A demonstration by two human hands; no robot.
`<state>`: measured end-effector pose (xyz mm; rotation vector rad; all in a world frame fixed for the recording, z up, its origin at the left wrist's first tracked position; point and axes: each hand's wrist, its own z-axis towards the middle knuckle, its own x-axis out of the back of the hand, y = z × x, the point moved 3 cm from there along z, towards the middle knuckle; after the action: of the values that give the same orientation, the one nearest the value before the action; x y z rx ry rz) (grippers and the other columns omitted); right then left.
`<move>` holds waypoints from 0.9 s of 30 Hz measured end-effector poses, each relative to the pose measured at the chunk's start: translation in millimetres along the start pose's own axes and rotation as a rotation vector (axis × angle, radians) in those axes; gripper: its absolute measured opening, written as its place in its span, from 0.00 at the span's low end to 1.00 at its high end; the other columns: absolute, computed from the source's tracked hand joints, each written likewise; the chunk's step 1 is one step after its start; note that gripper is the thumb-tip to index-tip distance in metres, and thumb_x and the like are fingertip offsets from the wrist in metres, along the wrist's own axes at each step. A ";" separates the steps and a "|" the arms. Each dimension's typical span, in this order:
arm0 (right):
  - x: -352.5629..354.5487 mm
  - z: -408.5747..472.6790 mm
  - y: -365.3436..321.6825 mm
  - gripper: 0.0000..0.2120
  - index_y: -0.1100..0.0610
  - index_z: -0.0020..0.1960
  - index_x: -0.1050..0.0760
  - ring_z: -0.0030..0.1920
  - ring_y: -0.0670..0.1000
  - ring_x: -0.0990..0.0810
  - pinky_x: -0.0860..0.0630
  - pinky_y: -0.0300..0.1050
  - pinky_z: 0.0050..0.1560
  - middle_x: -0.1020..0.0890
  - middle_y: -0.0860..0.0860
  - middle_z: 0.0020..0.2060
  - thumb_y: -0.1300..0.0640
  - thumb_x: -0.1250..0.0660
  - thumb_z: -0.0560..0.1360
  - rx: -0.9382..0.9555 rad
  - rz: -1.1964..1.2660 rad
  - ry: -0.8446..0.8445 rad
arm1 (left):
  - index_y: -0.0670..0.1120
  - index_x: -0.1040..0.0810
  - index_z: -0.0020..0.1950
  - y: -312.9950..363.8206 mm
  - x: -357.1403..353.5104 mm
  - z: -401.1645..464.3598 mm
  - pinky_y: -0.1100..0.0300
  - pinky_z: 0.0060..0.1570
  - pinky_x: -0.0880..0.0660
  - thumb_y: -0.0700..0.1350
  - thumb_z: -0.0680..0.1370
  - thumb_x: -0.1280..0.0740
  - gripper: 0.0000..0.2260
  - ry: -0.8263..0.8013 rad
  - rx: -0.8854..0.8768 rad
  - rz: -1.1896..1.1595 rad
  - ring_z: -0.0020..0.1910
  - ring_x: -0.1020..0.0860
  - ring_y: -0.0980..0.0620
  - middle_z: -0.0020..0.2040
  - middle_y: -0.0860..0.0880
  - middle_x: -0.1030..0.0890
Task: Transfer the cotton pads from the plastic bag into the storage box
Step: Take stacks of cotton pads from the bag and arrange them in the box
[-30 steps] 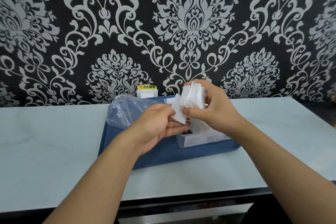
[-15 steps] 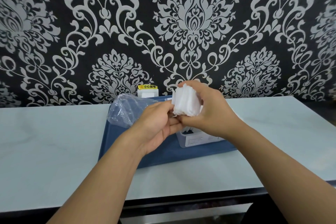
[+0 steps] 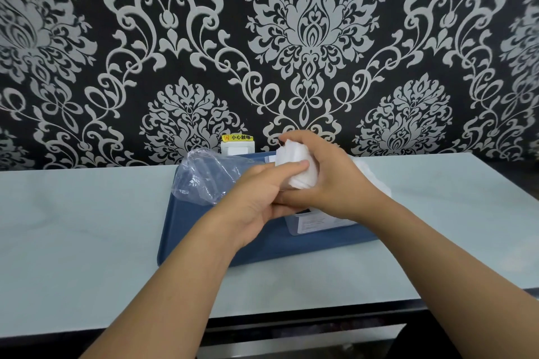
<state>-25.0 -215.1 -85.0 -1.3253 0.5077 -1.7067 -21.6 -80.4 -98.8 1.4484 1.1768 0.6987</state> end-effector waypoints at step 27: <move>26.4 -5.1 -5.0 0.06 0.58 0.51 0.15 0.48 0.49 0.15 0.16 0.49 0.45 0.14 0.52 0.47 0.65 0.27 0.75 0.016 0.271 0.191 | 0.40 0.21 0.63 8.8 -4.1 -6.2 0.57 0.38 0.16 0.53 0.71 0.28 0.25 -0.220 0.127 -0.314 0.54 0.16 0.34 0.60 0.35 0.18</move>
<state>-32.6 -235.5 -68.3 -1.0344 0.7468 -1.6133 -26.0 -81.2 -88.2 1.3641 1.2548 0.2459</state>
